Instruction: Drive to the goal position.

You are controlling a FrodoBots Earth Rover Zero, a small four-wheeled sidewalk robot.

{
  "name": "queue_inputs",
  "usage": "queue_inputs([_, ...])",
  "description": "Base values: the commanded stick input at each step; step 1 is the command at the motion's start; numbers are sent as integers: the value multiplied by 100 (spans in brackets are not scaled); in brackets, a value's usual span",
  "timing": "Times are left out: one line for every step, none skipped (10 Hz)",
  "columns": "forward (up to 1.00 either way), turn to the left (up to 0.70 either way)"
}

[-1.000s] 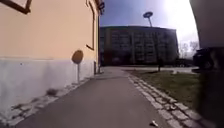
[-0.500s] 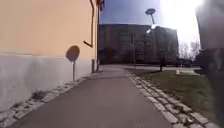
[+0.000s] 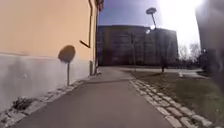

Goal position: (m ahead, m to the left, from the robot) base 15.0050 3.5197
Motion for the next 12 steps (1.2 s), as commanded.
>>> queue_inputs([85, 0])
queue_inputs([85, 0])
queue_inputs([85, 0])
queue_inputs([85, 0])
queue_inputs([85, 0])
queue_inputs([85, 0])
queue_inputs([85, 0])
queue_inputs([85, 0])
queue_inputs([85, 0])
queue_inputs([85, 0])
queue_inputs([85, 0])
queue_inputs([85, 0])
